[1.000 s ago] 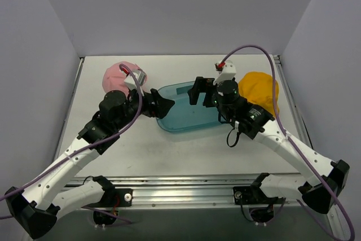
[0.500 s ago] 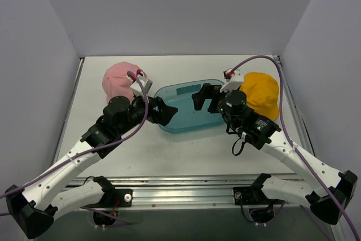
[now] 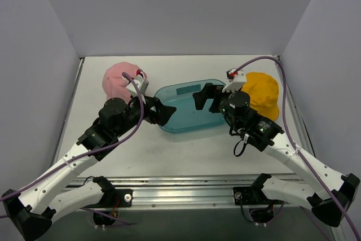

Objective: Stack the hats

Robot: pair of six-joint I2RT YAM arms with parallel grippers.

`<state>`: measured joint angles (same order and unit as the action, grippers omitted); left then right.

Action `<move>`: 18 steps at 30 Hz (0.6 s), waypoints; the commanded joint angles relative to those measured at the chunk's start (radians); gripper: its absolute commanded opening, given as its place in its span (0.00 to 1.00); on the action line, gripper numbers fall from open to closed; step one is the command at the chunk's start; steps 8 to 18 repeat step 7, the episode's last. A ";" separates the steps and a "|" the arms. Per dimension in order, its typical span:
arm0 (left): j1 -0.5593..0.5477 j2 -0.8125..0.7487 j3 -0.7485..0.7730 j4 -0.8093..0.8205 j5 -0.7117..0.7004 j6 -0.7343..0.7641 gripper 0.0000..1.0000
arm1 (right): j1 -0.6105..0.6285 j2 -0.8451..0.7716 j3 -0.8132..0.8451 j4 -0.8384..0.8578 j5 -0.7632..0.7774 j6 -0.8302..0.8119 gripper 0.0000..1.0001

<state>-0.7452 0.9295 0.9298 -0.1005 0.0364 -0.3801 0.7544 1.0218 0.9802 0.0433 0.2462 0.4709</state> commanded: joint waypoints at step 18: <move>-0.006 -0.023 0.003 0.053 -0.010 0.017 0.94 | 0.008 -0.034 -0.011 0.046 0.015 0.000 1.00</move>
